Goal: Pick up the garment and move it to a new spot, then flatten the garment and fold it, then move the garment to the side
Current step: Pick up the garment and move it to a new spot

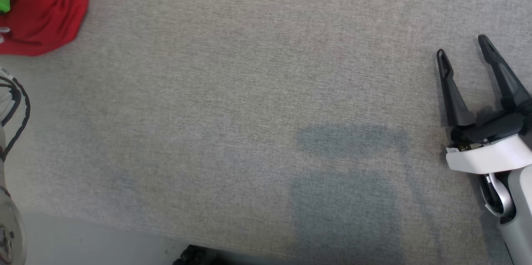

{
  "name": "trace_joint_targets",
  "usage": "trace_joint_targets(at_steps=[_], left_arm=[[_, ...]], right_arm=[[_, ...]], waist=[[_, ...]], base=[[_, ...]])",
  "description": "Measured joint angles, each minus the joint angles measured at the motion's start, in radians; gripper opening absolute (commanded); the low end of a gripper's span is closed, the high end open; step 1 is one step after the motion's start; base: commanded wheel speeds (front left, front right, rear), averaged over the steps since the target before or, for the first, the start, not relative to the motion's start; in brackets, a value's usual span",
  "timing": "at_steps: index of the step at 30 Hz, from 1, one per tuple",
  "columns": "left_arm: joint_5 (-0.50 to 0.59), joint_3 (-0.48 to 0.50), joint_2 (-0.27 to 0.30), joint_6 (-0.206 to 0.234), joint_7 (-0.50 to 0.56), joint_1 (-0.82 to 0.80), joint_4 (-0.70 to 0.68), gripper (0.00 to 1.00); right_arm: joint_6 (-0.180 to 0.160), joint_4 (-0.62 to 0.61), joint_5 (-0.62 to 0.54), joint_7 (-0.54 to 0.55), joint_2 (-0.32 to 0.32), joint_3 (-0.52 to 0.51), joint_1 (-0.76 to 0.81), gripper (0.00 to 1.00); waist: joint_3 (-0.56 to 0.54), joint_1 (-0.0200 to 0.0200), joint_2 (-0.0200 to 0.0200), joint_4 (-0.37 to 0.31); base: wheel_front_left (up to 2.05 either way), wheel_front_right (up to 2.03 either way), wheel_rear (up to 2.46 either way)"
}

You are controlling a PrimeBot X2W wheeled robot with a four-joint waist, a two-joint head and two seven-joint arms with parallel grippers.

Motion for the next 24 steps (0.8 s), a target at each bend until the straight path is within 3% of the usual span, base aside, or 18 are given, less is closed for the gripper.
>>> trace_joint_targets(at_steps=[13,15,16,24], left_arm=[[0.006,-0.057,0.024,-0.052,0.178,-0.039,0.147,1.0],[0.001,-0.061,0.026,-0.06,0.174,-0.04,0.147,0.36],[0.001,-0.065,0.028,-0.062,0.154,-0.039,0.144,0.0],[0.002,-0.072,0.047,-0.075,-0.051,-0.03,0.108,0.0]], right_arm=[[0.001,-0.039,-0.002,-0.008,0.016,-0.015,-0.043,1.0],[0.001,-0.035,-0.002,-0.008,0.018,-0.013,-0.046,1.0],[0.001,-0.032,-0.002,-0.008,0.019,-0.013,-0.049,1.0],[0.001,0.013,0.007,-0.004,0.041,-0.027,-0.073,1.0]], waist=[[0.086,-0.0002,0.0001,-0.071],[0.084,-0.0002,0.0001,-0.071],[0.082,-0.0002,0.0001,-0.07],[0.039,-0.0001,0.0001,-0.07]], base=[[0.0,0.0,0.0],[0.0,0.0,0.0],[0.0,0.0,0.0],[0.0,0.0,0.0]])
